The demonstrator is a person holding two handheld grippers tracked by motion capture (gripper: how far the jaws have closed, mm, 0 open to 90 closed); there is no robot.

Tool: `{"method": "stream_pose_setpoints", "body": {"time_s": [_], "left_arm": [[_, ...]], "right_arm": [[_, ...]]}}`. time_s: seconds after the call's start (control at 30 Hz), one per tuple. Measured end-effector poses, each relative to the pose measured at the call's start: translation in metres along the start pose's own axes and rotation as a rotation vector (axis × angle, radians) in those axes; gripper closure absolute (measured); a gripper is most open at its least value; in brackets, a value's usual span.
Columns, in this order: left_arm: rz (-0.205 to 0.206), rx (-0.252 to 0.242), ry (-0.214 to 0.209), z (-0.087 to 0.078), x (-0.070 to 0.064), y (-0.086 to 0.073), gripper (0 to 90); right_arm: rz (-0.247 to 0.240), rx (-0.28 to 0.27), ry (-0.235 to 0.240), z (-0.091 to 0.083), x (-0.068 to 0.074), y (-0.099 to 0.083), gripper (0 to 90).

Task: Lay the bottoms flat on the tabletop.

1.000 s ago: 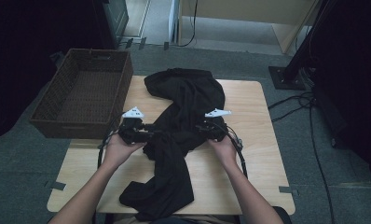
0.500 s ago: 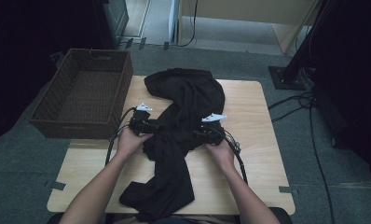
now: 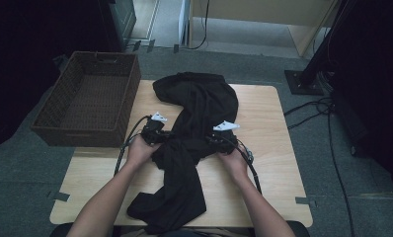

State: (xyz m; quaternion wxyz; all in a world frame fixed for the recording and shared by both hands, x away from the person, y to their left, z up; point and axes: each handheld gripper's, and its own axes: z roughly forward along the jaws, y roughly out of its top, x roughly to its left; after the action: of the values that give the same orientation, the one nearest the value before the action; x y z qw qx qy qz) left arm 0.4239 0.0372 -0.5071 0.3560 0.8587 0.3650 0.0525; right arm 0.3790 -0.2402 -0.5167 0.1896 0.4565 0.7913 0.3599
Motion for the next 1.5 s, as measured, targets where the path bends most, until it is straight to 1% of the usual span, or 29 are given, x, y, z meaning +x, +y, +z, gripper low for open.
{"method": "stream_pose_setpoints", "body": {"time_s": [0.07, 0.13, 0.17, 0.23, 0.3, 0.33, 0.47, 0.53, 0.57, 0.63, 0.67, 0.73, 0.8, 0.83, 0.87, 0.9, 0.93, 0.97, 1.1, 1.17, 1.2, 1.23, 1.27, 1.3, 1.33, 1.37, 1.4, 1.43, 1.5], "left_arm": [[-0.01, 0.013, -0.002, -0.001, -0.001, 0.001, 90.0], [-0.033, 0.025, -0.003, -0.003, 0.001, 0.001, 90.0], [-0.046, 0.025, -0.005, -0.006, 0.003, 0.0, 90.0], [-0.078, 0.017, -0.02, -0.012, 0.006, -0.003, 90.0], [-0.1, -0.005, -0.03, -0.022, 0.007, -0.006, 90.0], [-0.099, -0.012, -0.024, -0.027, 0.006, -0.008, 90.0], [-0.113, -0.019, 0.006, -0.046, 0.007, -0.018, 90.0], [-0.121, -0.021, 0.012, -0.054, 0.006, -0.025, 90.0], [-0.113, -0.014, 0.018, -0.058, 0.005, -0.028, 90.0], [-0.111, -0.013, 0.019, -0.063, 0.002, -0.036, 90.0], [-0.112, -0.008, 0.033, -0.066, 0.001, -0.039, 90.0], [-0.112, 0.0, 0.043, -0.07, 0.0, -0.047, 90.0], [-0.129, 0.004, 0.033, -0.073, 0.0, -0.051, 89.2], [-0.136, -0.015, 0.033, -0.076, -0.001, -0.051, 85.8], [-0.15, -0.036, 0.025, -0.079, -0.001, -0.05, 76.7], [-0.15, -0.036, 0.025, -0.079, -0.001, -0.05, 71.6], [-0.173, -0.081, -0.011, -0.087, -0.001, -0.046, 68.2], [-0.169, -0.089, -0.026, -0.089, -0.002, -0.042, 65.3], [-0.1, -0.068, -0.036, -0.086, -0.012, -0.026, 59.2], [-0.088, -0.069, -0.043, -0.085, -0.015, -0.023, 59.4], [-0.072, -0.085, -0.068, -0.082, -0.021, -0.018, 61.9], [-0.06, -0.089, -0.085, -0.08, -0.025, -0.017, 62.8], [-0.043, -0.073, -0.096, -0.076, -0.03, -0.016, 63.4], [-0.038, -0.061, -0.103, -0.072, -0.033, -0.017, 63.7], [-0.047, -0.05, -0.123, -0.065, -0.035, -0.019, 63.6], [-0.049, -0.025, -0.125, -0.056, -0.036, -0.022, 63.1], [-0.055, -0.014, -0.119, -0.051, -0.036, -0.024, 61.7], [-0.059, 0.008, -0.103, -0.044, -0.036, -0.026, 60.6], [-0.071, 0.017, -0.077, -0.034, -0.033, -0.03, 60.1]], "right_arm": [[0.0, 0.003, -0.004, 0.0, -0.001, 0.001, 77.5], [0.026, 0.03, -0.001, -0.002, -0.003, 0.003, 84.0], [0.045, 0.042, 0.005, -0.003, -0.006, 0.004, 85.1], [0.088, 0.054, 0.012, -0.006, -0.013, 0.003, 86.1], [0.1, 0.067, 0.009, -0.01, -0.019, 0.002, 86.2], [0.107, 0.072, 0.009, -0.014, -0.021, 0.002, 86.2], [0.094, 0.068, -0.006, -0.032, -0.031, -0.003, 86.1], [0.103, 0.075, -0.011, -0.04, -0.039, -0.009, 86.2], [0.116, 0.08, -0.02, -0.043, -0.043, -0.012, 86.2], [0.134, 0.084, -0.027, -0.051, -0.051, -0.02, 85.9], [0.144, 0.09, -0.039, -0.054, -0.055, -0.023, 87.0], [0.136, 0.109, -0.07, -0.059, -0.061, -0.029, 87.1], [0.155, 0.112, -0.062, -0.064, -0.064, -0.034, 85.9], [0.15, 0.11, -0.066, -0.066, -0.064, -0.035, 84.4], [0.146, 0.105, -0.069, -0.068, -0.062, -0.034, 82.2], [0.136, 0.092, -0.067, -0.071, -0.061, -0.033, 79.6], [0.134, 0.075, -0.068, -0.073, -0.059, -0.031, 76.3], [0.13, 0.057, -0.065, -0.075, -0.057, -0.029, 74.9], [0.105, 0.035, -0.039, -0.075, -0.045, -0.02, 69.0], [0.095, 0.033, -0.034, -0.074, -0.042, -0.018, 68.6], [0.088, 0.025, -0.016, -0.071, -0.034, -0.015, 68.5], [0.083, 0.023, -0.008, -0.071, -0.031, -0.015, 67.6], [0.074, 0.023, -0.001, -0.07, -0.027, -0.015, 65.4], [0.053, 0.023, 0.001, -0.067, -0.024, -0.015, 60.8], [0.035, 0.025, -0.008, -0.065, -0.023, -0.016, 56.8], [0.011, 0.029, -0.027, -0.061, -0.022, -0.018, 55.8], [0.005, 0.038, -0.039, -0.056, -0.022, -0.019, 55.4], [0.006, 0.042, -0.034, -0.053, -0.023, -0.02, 54.5], [0.018, 0.055, -0.036, -0.047, -0.025, -0.022, 53.7]]}}
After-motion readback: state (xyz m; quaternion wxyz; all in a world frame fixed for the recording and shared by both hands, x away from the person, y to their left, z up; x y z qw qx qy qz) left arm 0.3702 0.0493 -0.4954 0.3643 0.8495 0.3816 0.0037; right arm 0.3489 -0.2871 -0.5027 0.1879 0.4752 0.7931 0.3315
